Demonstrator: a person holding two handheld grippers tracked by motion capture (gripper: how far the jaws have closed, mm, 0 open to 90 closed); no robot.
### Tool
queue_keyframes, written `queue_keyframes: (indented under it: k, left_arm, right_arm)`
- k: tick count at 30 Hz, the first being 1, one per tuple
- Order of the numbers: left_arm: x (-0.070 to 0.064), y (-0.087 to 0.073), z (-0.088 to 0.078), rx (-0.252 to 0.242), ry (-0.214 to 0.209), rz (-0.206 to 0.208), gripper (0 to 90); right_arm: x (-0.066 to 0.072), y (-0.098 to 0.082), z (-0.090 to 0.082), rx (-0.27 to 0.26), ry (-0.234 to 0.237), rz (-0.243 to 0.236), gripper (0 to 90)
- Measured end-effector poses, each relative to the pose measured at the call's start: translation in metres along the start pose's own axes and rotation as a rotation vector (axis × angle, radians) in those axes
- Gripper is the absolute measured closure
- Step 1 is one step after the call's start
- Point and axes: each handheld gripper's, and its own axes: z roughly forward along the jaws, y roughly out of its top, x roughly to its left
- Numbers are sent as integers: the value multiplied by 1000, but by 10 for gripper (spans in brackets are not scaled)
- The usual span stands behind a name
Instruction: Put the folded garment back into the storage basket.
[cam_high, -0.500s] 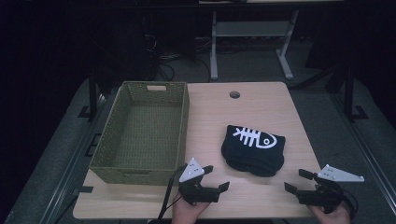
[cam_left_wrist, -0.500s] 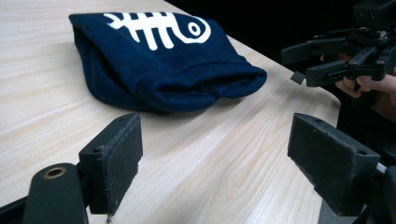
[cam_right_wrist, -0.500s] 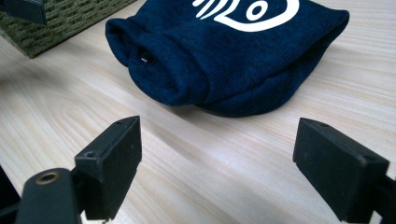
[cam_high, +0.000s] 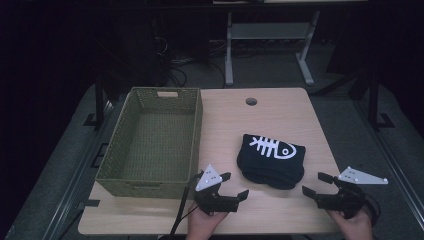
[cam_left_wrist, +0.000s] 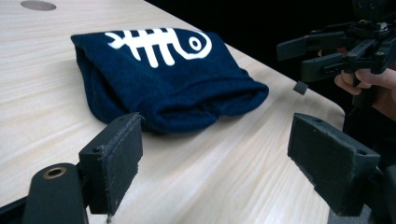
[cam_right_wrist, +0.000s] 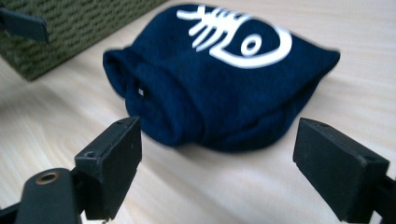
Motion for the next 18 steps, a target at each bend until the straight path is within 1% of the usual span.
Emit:
queue_keyframes:
  k: [2,5,7,8,9,10,13,15,16,17,18]
  left_arm:
    - [2,4,3,-10,4,-5,175]
    - [4,8,8,-14,32,-23,179]
    - [4,8,14,-5,39,-19,180]
    - [4,8,14,-5,39,-19,179]
    - [4,8,20,1,47,-21,179]
    - [5,9,23,3,43,-25,179]
    - [6,15,33,15,50,-23,179]
    - [8,19,39,19,53,-30,179]
    - [8,19,39,19,53,-30,179]
    - [10,25,46,12,62,-46,179]
    - [11,28,49,11,65,-50,179]
  right_arm:
    - [-1,5,3,7,12,7,172]
    - [-3,10,8,14,4,14,169]
    - [-4,12,11,25,1,13,166]
    - [-5,14,12,28,1,19,164]
    - [-7,15,13,28,2,21,163]
    - [-8,17,14,29,1,22,163]
    - [-12,22,17,35,-8,24,163]
    - [-15,26,20,38,-11,28,163]
    - [-17,27,21,41,-13,35,162]
    - [-20,29,22,38,-16,32,163]
    - [-21,30,24,40,-21,34,163]
